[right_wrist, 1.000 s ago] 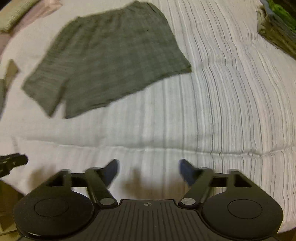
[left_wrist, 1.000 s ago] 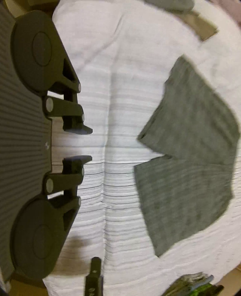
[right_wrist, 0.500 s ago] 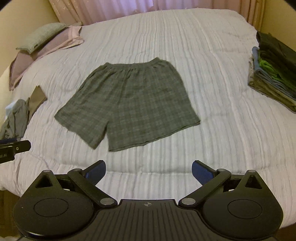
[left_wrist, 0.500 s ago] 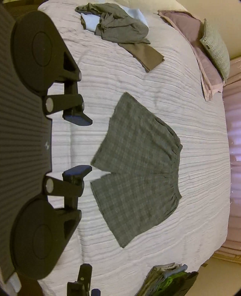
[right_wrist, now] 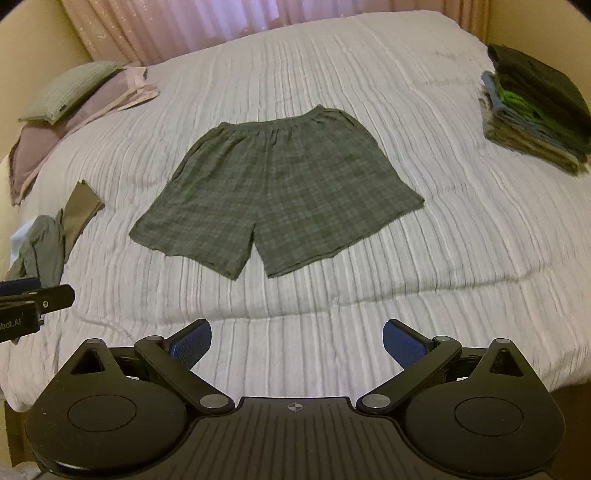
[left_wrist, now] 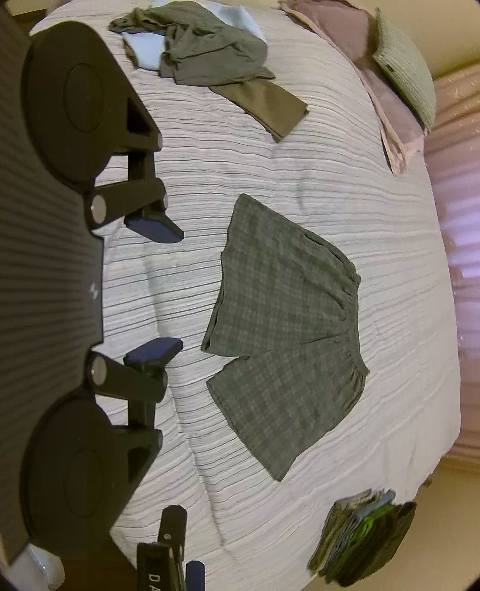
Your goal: Fold clothes
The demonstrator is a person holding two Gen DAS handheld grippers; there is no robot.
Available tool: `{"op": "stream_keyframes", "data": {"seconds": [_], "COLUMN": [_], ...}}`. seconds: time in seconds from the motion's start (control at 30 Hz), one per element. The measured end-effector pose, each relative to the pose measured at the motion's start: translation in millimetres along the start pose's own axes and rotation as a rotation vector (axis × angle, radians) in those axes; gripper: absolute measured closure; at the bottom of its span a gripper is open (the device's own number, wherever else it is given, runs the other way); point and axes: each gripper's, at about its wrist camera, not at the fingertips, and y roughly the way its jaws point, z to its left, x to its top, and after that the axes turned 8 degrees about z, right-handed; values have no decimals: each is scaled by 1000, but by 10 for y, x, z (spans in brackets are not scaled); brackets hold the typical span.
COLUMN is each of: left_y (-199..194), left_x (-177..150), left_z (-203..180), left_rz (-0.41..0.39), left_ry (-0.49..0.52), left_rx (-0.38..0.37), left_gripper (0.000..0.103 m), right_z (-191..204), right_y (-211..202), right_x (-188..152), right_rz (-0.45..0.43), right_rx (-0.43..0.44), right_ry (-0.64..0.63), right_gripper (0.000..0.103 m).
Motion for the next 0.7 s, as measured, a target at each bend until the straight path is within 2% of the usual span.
{"op": "stream_keyframes", "data": {"seconds": [0.27, 0.7], "left_y": [-45, -126], "left_x": [-78, -129], "left_z": [117, 212], "left_rz": [-2, -33], "left_ry": [58, 98], "left_rx": [-34, -64], "left_gripper": [50, 46], "right_z": [211, 416], "right_y": [-47, -68], "right_x": [-210, -293], "right_rz": [-5, 1], "right_rx": [-33, -59], "right_ry": [44, 46], "right_gripper": [1, 1]}}
